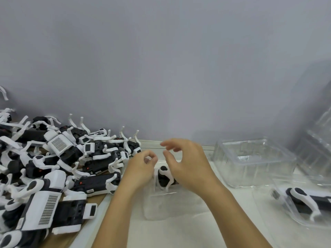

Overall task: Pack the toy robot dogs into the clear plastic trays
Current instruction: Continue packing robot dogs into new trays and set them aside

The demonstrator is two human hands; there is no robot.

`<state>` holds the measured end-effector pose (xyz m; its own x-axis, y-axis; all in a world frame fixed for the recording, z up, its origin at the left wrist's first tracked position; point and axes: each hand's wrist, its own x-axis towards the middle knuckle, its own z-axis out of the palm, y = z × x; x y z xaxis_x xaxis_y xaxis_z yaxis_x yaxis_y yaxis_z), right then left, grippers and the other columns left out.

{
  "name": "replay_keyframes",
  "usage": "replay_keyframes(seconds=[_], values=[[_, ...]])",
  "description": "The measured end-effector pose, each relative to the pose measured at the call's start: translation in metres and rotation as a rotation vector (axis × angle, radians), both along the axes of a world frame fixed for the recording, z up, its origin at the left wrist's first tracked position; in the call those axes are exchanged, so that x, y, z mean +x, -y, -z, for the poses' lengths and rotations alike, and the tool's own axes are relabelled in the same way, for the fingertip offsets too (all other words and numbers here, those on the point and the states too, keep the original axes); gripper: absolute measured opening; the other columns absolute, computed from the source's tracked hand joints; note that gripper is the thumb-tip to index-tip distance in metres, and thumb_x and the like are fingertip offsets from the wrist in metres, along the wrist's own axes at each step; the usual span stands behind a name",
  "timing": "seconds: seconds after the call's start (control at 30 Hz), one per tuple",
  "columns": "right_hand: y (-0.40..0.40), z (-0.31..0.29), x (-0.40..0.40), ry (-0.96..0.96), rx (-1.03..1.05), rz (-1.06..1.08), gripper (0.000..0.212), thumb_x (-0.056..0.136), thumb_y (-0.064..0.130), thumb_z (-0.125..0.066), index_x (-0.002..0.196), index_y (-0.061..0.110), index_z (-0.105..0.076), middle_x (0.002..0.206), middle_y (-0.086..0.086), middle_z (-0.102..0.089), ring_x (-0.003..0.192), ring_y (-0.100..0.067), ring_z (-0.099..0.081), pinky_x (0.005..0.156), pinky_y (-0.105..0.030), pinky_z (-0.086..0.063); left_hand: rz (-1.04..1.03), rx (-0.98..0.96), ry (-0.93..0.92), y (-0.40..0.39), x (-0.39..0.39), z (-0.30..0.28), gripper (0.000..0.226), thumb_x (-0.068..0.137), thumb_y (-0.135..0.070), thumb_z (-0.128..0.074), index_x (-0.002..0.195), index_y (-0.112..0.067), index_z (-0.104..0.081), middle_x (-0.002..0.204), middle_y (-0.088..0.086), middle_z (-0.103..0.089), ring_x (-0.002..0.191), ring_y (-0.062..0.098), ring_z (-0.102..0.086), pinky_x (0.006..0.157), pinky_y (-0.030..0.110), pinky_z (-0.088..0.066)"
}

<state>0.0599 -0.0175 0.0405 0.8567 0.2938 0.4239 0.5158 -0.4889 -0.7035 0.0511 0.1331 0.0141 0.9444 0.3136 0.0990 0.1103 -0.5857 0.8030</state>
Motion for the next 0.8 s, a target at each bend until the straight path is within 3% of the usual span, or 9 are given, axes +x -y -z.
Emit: replay_keyframes(seconds=[0.13, 0.27, 0.4, 0.5, 0.6, 0.8], values=[[-0.004, -0.028, -0.014, 0.097, 0.133, -0.046, 0.024, 0.091, 0.027, -0.056, 0.109, 0.036, -0.069, 0.099, 0.019, -0.067, 0.099, 0.001, -0.057, 0.09, -0.018, -0.044, 0.172, 0.063, -0.156, 0.001, -0.008, -0.01, 0.021, 0.102, -0.028, -0.044, 0.108, -0.027, -0.064, 0.11, 0.0, -0.065, 0.097, 0.012, -0.061, 0.075, 0.021, -0.046], [-0.001, -0.041, -0.022, 0.081, 0.151, -0.032, 0.025, 0.092, 0.024, -0.056, 0.111, 0.036, -0.068, 0.1, 0.018, -0.066, 0.1, 0.0, -0.055, 0.087, -0.014, -0.042, 0.24, 0.124, -0.258, 0.022, -0.006, -0.017, 0.022, 0.102, -0.027, -0.035, 0.115, -0.035, -0.051, 0.114, 0.001, -0.062, 0.103, 0.021, -0.059, 0.081, 0.043, -0.058], [0.007, -0.039, -0.028, 0.002, 0.216, 0.008, 0.026, 0.092, 0.018, -0.057, 0.11, 0.034, -0.069, 0.094, 0.017, -0.067, 0.093, 0.0, -0.058, 0.076, -0.005, -0.039, 0.319, -0.023, -0.276, 0.043, -0.008, -0.018, 0.033, 0.096, -0.02, -0.038, 0.115, -0.03, -0.063, 0.092, -0.004, -0.068, 0.076, 0.016, -0.059, 0.067, 0.032, -0.059], [0.019, -0.027, -0.037, -0.051, 0.277, 0.056, 0.027, 0.093, 0.016, -0.055, 0.108, 0.034, -0.069, 0.094, 0.017, -0.066, 0.092, -0.001, -0.059, 0.076, -0.009, -0.042, 0.393, -0.116, -0.266, 0.045, -0.011, -0.02, 0.035, 0.095, -0.019, -0.044, 0.103, -0.04, -0.07, 0.097, 0.003, -0.073, 0.084, 0.024, -0.066, 0.071, 0.033, -0.058], [0.035, -0.013, -0.049, -0.064, 0.321, 0.118, 0.026, 0.094, 0.015, -0.055, 0.104, 0.035, -0.069, 0.094, 0.018, -0.066, 0.092, -0.001, -0.06, 0.074, -0.011, -0.043, 0.38, -0.134, -0.278, 0.037, -0.013, -0.02, 0.027, 0.101, -0.024, -0.049, 0.104, -0.039, -0.071, 0.113, 0.009, -0.066, 0.097, 0.026, -0.065, 0.074, 0.031, -0.058], [0.052, 0.006, -0.067, -0.063, 0.357, 0.172, 0.031, 0.092, 0.012, -0.054, 0.105, 0.036, -0.067, 0.097, 0.02, -0.066, 0.097, -0.001, -0.06, 0.076, -0.013, -0.044, 0.3, -0.054, -0.322, 0.04, -0.024, -0.023, 0.019, 0.101, -0.029, -0.049, 0.103, -0.037, -0.067, 0.096, 0.003, -0.057, 0.074, 0.018, -0.056, 0.067, 0.027, -0.06]])
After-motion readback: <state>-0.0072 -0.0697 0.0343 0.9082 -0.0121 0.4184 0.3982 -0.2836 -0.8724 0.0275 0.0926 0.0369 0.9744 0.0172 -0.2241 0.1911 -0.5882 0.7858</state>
